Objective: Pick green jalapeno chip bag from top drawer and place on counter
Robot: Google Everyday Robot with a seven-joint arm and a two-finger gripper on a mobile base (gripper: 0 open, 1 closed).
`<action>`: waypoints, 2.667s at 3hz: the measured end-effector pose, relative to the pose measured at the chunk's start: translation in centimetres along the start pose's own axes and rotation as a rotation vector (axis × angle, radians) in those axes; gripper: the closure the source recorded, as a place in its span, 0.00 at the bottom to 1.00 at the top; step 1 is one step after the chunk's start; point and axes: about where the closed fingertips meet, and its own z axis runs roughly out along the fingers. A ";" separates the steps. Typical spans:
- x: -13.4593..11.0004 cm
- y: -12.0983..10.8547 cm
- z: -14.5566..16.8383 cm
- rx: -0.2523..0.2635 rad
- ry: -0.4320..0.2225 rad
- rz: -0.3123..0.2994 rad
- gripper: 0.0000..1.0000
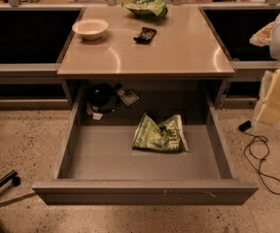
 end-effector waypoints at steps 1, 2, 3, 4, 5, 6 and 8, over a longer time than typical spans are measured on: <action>0.0 0.0 0.0 0.000 0.000 0.000 0.00; -0.3 0.0 2.9 0.005 -0.042 -0.002 0.00; -1.8 0.7 11.9 -0.052 -0.094 -0.018 0.00; -5.2 -0.8 20.1 -0.067 -0.171 -0.003 0.00; -5.9 -2.5 20.4 -0.008 -0.207 0.008 0.00; -5.9 -2.5 20.4 -0.007 -0.207 0.008 0.00; -9.3 -5.3 23.4 0.061 -0.245 0.006 0.00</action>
Offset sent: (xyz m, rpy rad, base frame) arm 0.0360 0.0234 -0.1056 0.1440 -0.0463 0.0436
